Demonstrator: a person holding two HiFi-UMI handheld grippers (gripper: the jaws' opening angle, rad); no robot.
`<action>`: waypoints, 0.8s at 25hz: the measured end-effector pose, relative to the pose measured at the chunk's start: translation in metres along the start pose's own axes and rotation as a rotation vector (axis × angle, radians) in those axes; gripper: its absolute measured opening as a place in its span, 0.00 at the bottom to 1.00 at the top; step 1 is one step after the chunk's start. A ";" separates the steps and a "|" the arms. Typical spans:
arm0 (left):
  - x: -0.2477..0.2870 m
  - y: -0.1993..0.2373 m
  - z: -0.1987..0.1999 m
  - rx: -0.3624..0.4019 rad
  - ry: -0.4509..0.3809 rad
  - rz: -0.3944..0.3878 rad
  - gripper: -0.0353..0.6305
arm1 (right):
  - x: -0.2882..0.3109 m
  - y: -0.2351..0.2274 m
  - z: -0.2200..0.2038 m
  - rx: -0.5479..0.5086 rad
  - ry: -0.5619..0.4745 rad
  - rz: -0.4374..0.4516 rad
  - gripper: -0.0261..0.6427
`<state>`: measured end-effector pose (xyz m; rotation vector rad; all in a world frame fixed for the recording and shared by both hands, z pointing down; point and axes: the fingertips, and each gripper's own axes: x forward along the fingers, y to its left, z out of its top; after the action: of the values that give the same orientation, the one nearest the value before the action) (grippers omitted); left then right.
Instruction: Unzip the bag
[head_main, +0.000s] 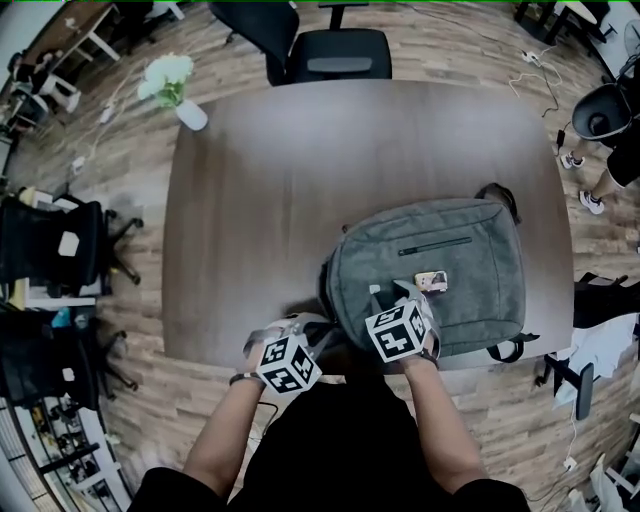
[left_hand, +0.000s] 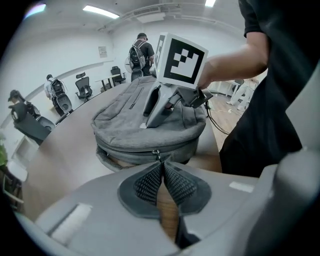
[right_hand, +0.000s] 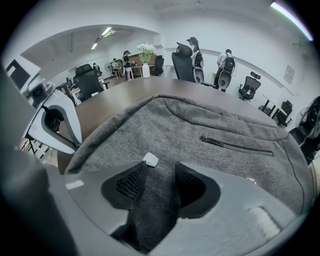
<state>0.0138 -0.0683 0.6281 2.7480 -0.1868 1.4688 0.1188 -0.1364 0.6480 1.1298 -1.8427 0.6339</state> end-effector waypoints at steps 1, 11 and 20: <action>0.000 -0.004 0.001 -0.010 -0.009 0.005 0.11 | 0.001 0.000 0.001 -0.001 -0.003 -0.002 0.30; 0.002 -0.035 0.011 -0.165 -0.121 0.104 0.12 | 0.002 -0.007 0.002 0.001 -0.014 -0.016 0.30; 0.010 -0.028 0.006 -0.294 -0.155 0.219 0.09 | 0.008 -0.007 -0.001 0.002 0.024 0.001 0.30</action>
<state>0.0276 -0.0424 0.6345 2.6612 -0.6695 1.1518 0.1234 -0.1427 0.6555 1.1186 -1.8223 0.6475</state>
